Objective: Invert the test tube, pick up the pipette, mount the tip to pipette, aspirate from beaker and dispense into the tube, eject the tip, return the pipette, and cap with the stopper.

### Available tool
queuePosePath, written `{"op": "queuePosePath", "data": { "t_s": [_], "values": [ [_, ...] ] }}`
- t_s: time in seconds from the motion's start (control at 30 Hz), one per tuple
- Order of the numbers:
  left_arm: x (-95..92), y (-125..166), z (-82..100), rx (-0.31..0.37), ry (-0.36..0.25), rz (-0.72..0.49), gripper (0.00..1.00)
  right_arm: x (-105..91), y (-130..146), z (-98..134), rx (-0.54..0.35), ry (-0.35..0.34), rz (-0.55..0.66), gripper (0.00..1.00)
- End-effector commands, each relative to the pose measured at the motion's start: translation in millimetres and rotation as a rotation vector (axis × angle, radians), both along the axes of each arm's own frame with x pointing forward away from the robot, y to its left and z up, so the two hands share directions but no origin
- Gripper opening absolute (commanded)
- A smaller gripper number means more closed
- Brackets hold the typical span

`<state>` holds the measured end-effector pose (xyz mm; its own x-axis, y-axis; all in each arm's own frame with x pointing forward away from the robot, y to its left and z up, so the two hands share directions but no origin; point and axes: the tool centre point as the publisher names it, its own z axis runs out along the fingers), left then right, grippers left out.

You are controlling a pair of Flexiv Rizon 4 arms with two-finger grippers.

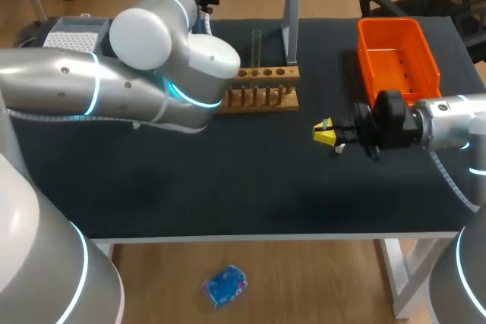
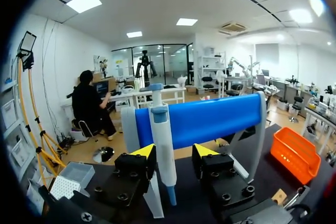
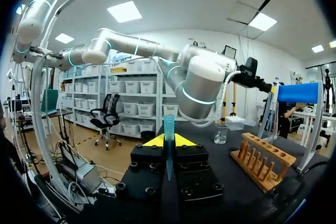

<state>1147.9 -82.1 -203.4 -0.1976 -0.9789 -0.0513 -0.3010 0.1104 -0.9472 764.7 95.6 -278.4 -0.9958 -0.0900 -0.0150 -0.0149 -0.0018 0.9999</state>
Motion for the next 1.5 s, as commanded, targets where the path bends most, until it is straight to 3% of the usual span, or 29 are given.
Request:
{"op": "queuePosePath", "data": {
  "t_s": [0.03, 0.67, 1.5],
  "values": [
    [7.0, -2.1, -3.7, 0.001, -0.004, 0.008, 0.42, -0.6, -0.3, -0.1, -0.001, -0.001, -0.001, 0.00],
    [25.0, 3.9, -9.8, -0.033, 0.003, 0.023, 0.42, -0.6, -0.3, -0.1, -0.001, -0.001, -0.001, 0.00],
    [43.8, 8.9, -18.6, -0.031, 0.006, 0.038, 0.36, -0.6, -0.3, -0.1, -0.001, -0.001, -0.001, 0.00]
  ]
}}
